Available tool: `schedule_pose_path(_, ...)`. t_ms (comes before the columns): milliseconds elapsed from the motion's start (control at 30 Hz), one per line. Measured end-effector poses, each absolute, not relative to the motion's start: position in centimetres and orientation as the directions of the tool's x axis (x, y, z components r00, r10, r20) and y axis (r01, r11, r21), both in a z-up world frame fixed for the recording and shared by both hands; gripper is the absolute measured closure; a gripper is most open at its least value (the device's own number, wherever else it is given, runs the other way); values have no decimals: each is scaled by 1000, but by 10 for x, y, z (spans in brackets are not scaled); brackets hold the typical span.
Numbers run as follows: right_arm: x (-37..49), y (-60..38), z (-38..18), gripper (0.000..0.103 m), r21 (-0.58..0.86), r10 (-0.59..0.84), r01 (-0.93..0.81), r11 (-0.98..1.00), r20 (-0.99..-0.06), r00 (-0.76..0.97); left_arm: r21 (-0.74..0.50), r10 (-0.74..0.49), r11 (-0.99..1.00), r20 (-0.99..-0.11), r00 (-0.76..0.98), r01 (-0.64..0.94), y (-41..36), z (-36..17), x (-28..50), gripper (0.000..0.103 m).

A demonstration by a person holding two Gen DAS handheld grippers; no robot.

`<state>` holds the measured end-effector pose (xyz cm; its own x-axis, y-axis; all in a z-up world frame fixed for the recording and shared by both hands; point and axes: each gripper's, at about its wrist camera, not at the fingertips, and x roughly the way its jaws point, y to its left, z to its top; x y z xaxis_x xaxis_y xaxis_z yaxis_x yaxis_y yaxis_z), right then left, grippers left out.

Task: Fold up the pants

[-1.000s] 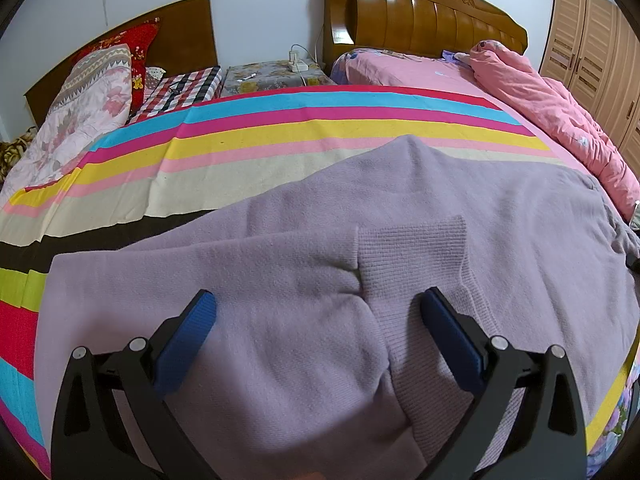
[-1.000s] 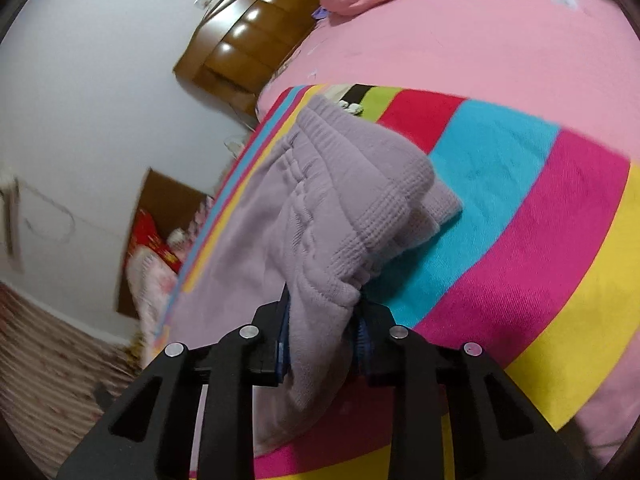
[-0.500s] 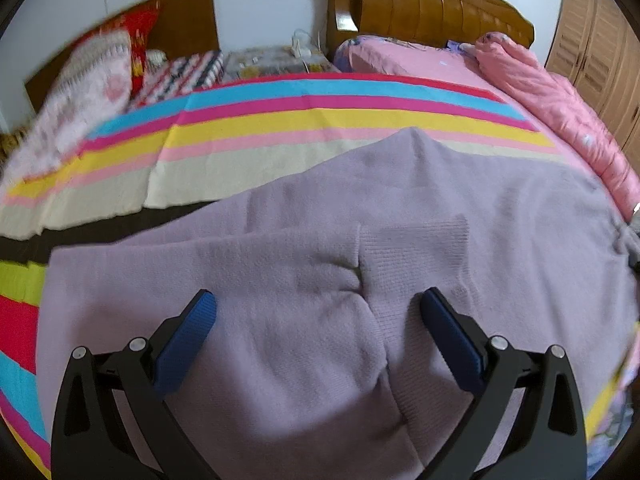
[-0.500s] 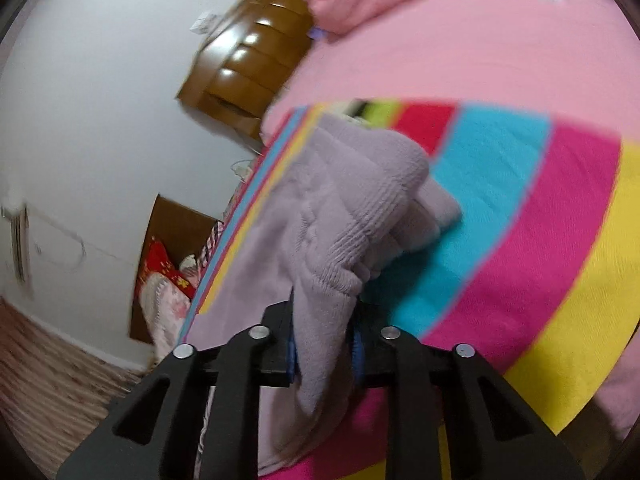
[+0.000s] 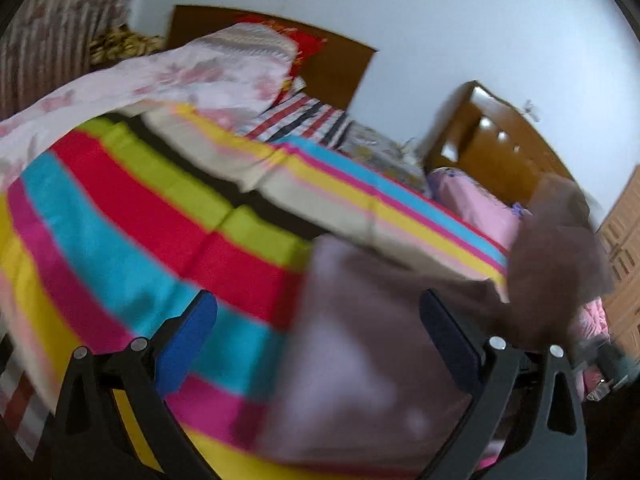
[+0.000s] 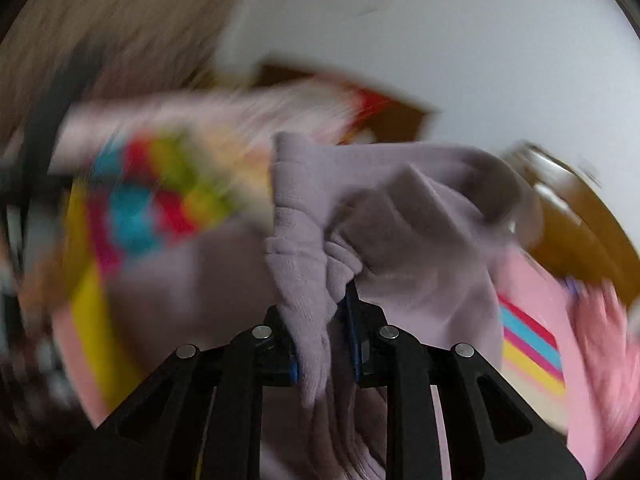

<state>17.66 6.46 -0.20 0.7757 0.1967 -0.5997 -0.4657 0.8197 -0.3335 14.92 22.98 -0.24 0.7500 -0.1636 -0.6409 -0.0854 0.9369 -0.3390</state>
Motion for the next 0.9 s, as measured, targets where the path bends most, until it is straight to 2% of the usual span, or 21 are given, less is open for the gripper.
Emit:
schedule_pose_path(67, 171, 96, -52, 82, -404, 160, -557, 725, -689, 707, -343, -169, 935, -661, 731, -93, 239, -11, 141, 2)
schedule_pose_path(133, 158, 101, -67, 81, -497, 128, -521, 694, -627, 768, -376, -215, 924, -672, 708, -76, 246, -20, 136, 2)
schedule_pose_path(200, 152, 98, -65, 81, -510, 128, -507, 695, -606, 785, -451, -303, 891, -663, 685, -43, 250, -27, 133, 2)
schedule_pose_path(267, 149, 92, -61, 68, -504, 147, -518, 691, -603, 784, -544, -408, 839, -630, 661, -1, 251, -32, 135, 2)
schedule_pose_path(367, 142, 74, -48, 56, -400, 242, -583, 707, -638, 731, -594, -469, 804, -593, 654, 38, 245, -34, 140, 2)
schedule_pose_path(433, 147, 46, -24, 56, -128, 437, -664, 737, -659, 612, -603, -497, 795, -581, 645, 70, 238, -33, 142, 2)
schedule_pose_path(533, 165, 13, 4, 57, 108, 551, -636, 764, -621, 557, -644, -559, 757, -548, 623, 113, 229, -35, 144, 2)
schedule_pose_path(600, 184, 5, 14, 57, 117, 531, -601, 791, -621, 577, -642, -551, 759, -544, 632, 108, 226, -36, 143, 2)
schedule_pose_path(767, 211, 38, -6, 60, 49, 464, -641, 766, -733, 498, -640, -526, 765, -562, 639, 67, 229, -43, 130, 2)
schedule_pose_path(900, 204, 39, -17, 61, 78, 491, -660, 747, -733, 470, -614, -497, 787, -581, 644, 53, 237, -43, 117, 2)
